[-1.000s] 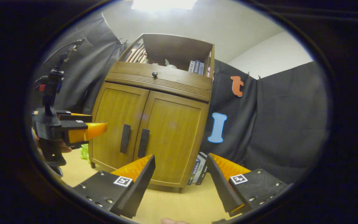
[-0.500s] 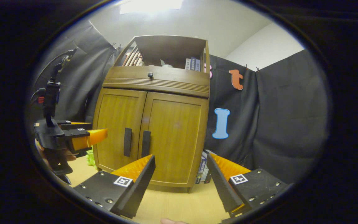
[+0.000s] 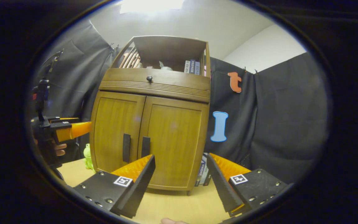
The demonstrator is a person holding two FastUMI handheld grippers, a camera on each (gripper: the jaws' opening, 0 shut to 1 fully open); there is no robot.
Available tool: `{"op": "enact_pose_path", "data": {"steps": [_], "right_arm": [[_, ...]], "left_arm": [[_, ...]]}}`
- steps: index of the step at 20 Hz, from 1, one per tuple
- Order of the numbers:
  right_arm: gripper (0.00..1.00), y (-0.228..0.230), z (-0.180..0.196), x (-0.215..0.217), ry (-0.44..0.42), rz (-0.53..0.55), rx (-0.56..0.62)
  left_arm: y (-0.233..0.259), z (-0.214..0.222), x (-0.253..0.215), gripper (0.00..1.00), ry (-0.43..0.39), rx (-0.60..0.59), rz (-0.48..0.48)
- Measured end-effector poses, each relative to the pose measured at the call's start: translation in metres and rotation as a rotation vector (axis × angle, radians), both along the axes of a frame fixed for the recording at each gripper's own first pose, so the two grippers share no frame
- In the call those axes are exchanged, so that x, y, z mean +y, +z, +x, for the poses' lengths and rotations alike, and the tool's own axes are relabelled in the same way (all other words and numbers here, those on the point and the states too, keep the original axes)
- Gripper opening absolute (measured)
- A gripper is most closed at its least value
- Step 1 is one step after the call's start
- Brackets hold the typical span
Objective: Open the right door of the double-door shoe cabinet with the right hand, and open the left door with the left hand.
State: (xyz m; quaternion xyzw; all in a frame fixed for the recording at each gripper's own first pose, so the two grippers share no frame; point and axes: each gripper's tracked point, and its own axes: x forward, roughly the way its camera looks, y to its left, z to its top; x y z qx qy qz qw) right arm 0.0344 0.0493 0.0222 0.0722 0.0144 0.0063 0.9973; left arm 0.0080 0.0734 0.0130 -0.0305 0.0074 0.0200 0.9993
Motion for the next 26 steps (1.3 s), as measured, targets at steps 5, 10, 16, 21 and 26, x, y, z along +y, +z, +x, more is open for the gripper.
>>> {"op": "enact_pose_path", "data": {"steps": [5, 10, 16, 21, 26], "right_arm": [[0.98, -0.017, 0.061, 0.065, 0.131, 0.110, 0.064], [1.00, -0.018, 0.137, 0.120, 0.207, 0.112, 0.087], [0.92, -0.042, 0.179, 0.137, 0.218, 0.199, 0.169], [0.69, -0.057, 0.197, 0.157, 0.269, 0.214, 0.227], [0.24, -0.067, 0.201, 0.155, 0.341, 0.136, 0.217]], "left_arm": [[0.003, 0.005, 0.049, 0.93, 0.084, 0.011, 0.028], [0.006, 0.003, 0.048, 0.92, 0.056, -0.003, 0.044], [0.010, 0.006, 0.057, 0.92, 0.047, -0.013, 0.026], [0.005, 0.013, 0.064, 0.91, 0.057, 0.004, 0.004], [-0.018, 0.025, 0.048, 0.91, 0.080, 0.053, 0.066]]}}
